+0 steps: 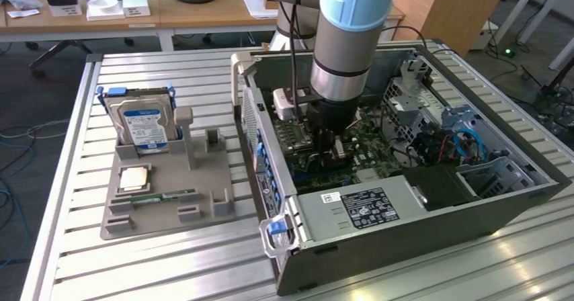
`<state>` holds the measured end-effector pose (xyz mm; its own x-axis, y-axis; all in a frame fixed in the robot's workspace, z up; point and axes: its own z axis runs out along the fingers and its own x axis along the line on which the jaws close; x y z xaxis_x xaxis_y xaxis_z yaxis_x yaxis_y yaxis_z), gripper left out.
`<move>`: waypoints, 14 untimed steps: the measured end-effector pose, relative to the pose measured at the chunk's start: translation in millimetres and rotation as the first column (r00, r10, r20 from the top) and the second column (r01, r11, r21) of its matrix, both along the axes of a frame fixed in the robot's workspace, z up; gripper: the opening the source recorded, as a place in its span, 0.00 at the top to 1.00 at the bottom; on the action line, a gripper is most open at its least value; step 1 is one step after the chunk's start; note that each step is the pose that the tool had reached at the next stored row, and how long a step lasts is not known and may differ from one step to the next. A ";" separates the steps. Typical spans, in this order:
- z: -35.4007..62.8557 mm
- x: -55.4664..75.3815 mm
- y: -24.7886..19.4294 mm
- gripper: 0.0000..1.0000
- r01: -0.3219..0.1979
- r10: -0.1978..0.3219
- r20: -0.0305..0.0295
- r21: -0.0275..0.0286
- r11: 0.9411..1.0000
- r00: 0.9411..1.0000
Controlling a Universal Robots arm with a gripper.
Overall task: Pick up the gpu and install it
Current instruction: 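Insert the gpu into the slot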
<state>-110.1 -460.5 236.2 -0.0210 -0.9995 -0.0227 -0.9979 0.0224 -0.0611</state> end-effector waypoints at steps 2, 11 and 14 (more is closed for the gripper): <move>0.0 0.0 0.0 0.55 0.000 0.000 0.000 0.000 1.000 1.000; 11.3 0.0 0.7 0.49 0.000 0.000 0.000 0.000 1.000 1.000; 18.2 0.0 1.0 0.49 0.000 0.000 0.000 0.000 1.000 1.000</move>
